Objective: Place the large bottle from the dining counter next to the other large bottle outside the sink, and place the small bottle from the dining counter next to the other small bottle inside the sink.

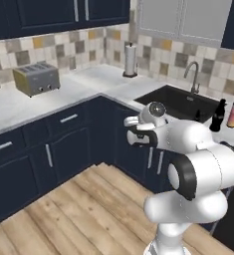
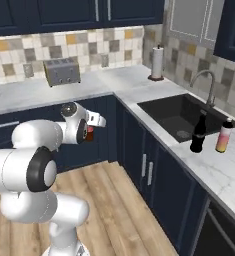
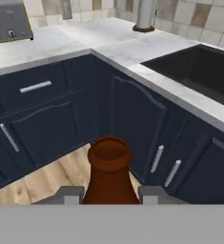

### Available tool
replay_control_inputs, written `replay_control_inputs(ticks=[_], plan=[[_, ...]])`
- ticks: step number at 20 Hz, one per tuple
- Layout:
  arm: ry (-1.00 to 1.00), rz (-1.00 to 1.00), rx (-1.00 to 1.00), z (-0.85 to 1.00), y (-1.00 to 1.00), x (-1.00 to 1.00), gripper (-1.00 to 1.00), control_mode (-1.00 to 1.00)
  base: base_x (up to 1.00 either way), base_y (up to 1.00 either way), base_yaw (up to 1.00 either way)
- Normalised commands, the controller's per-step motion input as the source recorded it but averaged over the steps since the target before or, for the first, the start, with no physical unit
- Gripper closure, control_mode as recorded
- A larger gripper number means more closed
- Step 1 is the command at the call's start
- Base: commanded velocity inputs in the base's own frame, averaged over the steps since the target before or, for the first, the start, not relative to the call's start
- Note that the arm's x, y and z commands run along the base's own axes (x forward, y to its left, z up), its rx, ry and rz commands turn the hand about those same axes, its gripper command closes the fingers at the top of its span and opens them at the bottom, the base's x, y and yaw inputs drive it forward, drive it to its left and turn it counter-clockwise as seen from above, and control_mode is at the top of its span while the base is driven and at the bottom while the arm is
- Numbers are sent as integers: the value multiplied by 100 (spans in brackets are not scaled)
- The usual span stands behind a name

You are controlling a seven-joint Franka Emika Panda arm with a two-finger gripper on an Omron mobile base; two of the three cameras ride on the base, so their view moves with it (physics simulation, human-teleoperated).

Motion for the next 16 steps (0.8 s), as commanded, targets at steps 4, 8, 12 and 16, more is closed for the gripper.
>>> replay_control_inputs(ticks=[4,8,12,16], plan=[[0,0,0,0,0,0,100,100,64,11,-43],[0,0,0,0,0,0,100,100,67,36,-41],[0,0,0,0,0,0,100,100,61,44,-40],[0,0,0,0,0,0,100,100,59,38,-39]])
